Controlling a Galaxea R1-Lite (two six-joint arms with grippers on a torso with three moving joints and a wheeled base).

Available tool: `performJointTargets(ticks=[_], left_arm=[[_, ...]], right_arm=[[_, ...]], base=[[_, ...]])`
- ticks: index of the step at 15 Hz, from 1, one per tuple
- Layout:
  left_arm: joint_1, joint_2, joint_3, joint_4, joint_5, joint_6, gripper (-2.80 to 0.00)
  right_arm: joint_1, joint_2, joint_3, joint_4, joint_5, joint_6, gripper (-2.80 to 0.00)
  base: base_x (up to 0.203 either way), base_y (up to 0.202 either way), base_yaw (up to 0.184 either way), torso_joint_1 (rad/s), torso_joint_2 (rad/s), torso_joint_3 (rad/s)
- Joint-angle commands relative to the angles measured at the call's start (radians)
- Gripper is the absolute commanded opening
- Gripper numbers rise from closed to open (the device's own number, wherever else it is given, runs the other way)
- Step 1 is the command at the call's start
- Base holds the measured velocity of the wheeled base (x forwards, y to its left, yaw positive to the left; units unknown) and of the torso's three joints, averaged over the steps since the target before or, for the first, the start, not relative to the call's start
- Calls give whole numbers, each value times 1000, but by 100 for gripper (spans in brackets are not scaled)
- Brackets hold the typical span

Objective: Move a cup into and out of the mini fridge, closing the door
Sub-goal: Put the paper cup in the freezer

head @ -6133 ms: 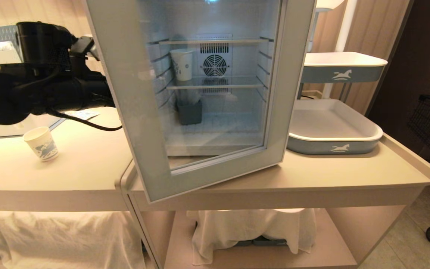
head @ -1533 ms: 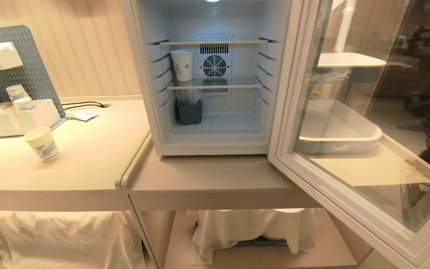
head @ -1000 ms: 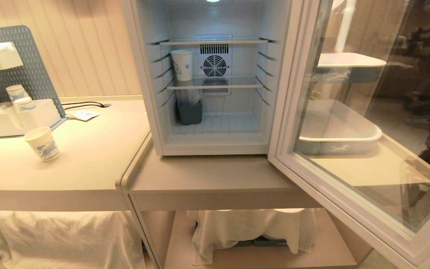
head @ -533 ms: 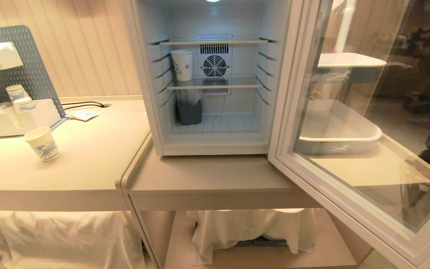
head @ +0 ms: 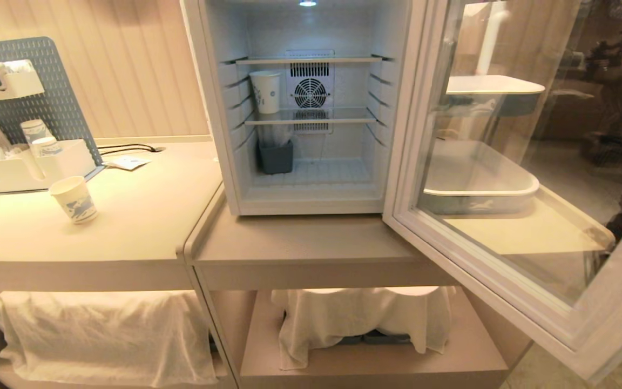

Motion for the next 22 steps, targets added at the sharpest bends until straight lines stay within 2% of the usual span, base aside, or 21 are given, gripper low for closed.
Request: performJointTargets(ticks=[1,4,11,22], left_arm=[[1,2,0,0,0,1,-280],[1,-1,2,0,0,1,-280],[1,1,2,-2,-8,-15,-280],[1,1,2,-3,-8,-11,-280]], right_arm=[[-1,0,0,-1,1,-1,-280],[1,0,0,-1,1,-1,-280],[1,0,0,-3,1,-3,-280],[1,0,0,0,2,-7,-280]], base=[[-202,0,1,-2,-1,0],[-133,0,1,-1,-1,2],[1,9,-2,0,0,0],[0,188,0,1,3,4]])
